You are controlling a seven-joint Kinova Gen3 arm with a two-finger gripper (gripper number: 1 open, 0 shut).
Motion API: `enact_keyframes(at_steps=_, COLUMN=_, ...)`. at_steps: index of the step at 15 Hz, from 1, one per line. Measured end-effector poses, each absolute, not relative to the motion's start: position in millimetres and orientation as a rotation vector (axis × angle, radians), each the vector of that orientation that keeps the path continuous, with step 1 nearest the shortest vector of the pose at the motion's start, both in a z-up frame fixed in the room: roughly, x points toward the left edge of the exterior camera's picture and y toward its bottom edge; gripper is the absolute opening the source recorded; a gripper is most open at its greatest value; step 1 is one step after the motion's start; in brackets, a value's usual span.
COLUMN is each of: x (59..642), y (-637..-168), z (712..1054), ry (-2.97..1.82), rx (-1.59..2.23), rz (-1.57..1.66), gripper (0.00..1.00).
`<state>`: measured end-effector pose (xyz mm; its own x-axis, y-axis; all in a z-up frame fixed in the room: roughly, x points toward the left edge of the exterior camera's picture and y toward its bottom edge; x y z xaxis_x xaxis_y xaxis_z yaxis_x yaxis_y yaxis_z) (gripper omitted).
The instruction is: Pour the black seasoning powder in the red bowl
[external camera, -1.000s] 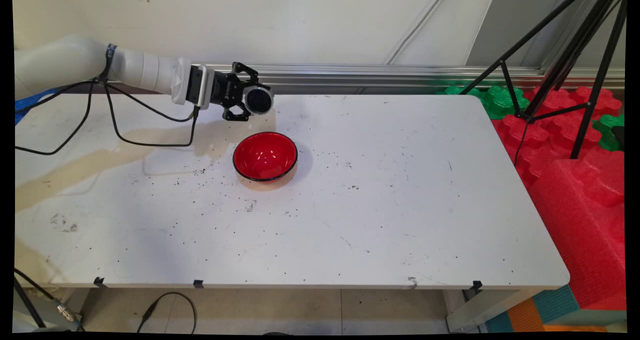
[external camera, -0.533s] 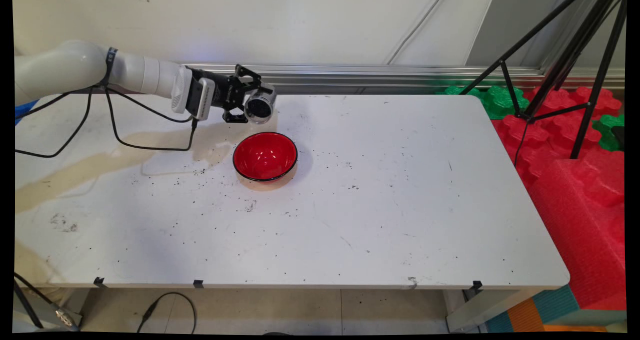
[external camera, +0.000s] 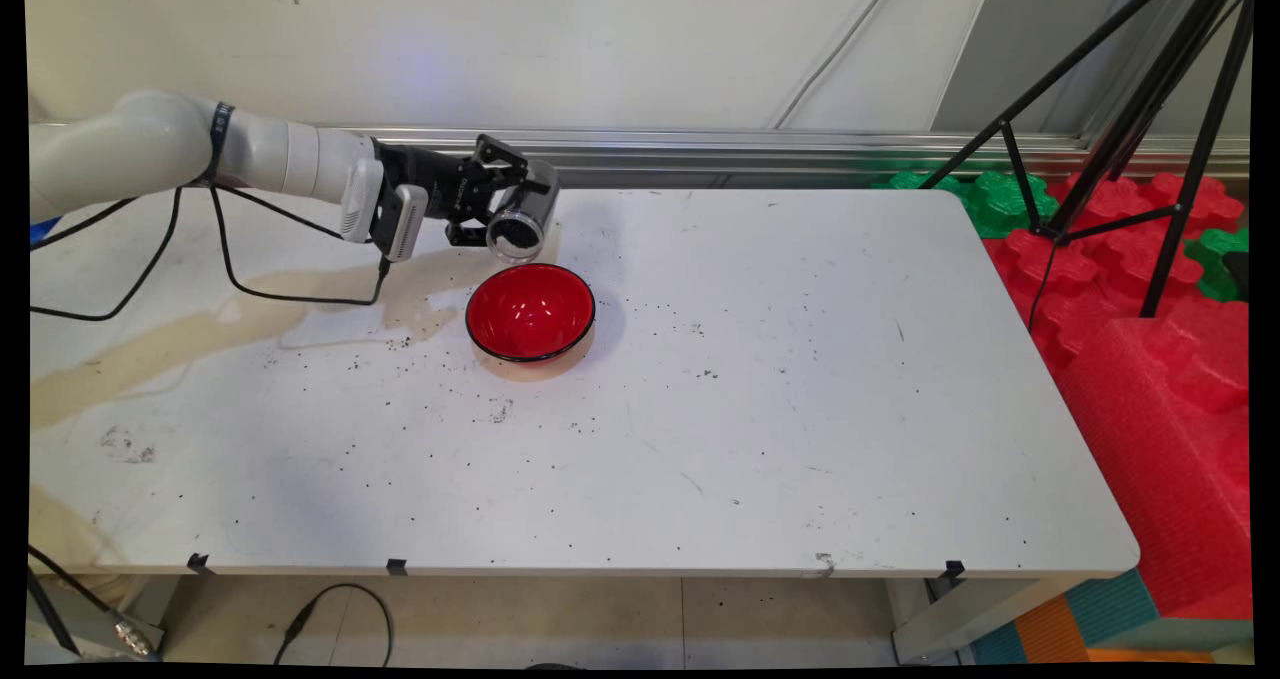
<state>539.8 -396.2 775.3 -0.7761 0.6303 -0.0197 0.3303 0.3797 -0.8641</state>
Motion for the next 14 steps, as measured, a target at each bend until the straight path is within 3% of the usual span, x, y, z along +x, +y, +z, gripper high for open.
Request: enact_keyframes(at_steps=14, x=534, y=-386, z=787, ry=-2.208, rx=-1.201, rz=1.567, gripper=0.00)
